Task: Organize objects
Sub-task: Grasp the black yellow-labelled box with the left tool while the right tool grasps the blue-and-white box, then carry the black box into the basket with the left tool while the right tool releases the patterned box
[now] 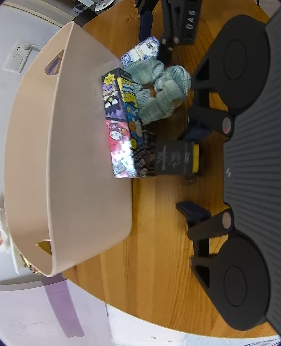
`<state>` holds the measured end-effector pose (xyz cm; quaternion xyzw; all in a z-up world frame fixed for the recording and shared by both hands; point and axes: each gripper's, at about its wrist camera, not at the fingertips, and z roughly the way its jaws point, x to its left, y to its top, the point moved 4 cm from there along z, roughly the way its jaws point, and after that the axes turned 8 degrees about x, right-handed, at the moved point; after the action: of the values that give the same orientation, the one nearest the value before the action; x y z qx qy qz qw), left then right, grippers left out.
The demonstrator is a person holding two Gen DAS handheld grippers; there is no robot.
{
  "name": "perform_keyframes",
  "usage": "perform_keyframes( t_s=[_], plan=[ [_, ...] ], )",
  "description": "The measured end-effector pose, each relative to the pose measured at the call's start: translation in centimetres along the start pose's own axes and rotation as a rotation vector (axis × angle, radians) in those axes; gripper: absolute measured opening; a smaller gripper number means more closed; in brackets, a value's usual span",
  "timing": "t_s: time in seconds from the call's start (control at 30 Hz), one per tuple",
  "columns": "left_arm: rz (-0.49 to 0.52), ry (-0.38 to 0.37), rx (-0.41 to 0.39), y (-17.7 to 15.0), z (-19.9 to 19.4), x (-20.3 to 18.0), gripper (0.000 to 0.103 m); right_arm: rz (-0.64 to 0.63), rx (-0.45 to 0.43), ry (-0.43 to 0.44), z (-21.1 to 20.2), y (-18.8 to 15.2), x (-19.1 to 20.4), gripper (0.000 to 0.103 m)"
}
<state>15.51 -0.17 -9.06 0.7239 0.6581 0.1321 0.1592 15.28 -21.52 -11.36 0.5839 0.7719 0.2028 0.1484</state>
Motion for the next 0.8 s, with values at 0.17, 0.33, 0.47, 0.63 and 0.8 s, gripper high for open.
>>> perform_keyframes(
  t_s=[0.17, 0.33, 0.47, 0.63, 0.8],
  plan=[
    [-0.008, -0.009, -0.008, -0.2, -0.4, 0.7, 0.034, 0.006, 0.001, 0.000, -0.5, -0.3, -0.2, 0.043],
    [-0.006, -0.013, -0.006, -0.7, -1.1, 1.3, 0.034, -0.005, -0.014, -0.007, -1.8, -0.9, -0.2, 0.043],
    [0.008, -0.015, -0.026, -1.3, -2.6, 2.0, 0.034, -0.019, -0.048, 0.003, -4.1, -1.0, -0.1, 0.043],
    [0.028, 0.002, -0.084, -1.7, -5.2, 2.6, 0.034, -0.031, -0.129, 0.007, -8.0, -0.4, -0.2, 0.043],
    [0.023, 0.011, -0.158, -0.3, -8.5, 3.1, 0.034, -0.028, -0.213, 0.009, -11.7, 1.2, -0.6, 0.043]
  ],
)
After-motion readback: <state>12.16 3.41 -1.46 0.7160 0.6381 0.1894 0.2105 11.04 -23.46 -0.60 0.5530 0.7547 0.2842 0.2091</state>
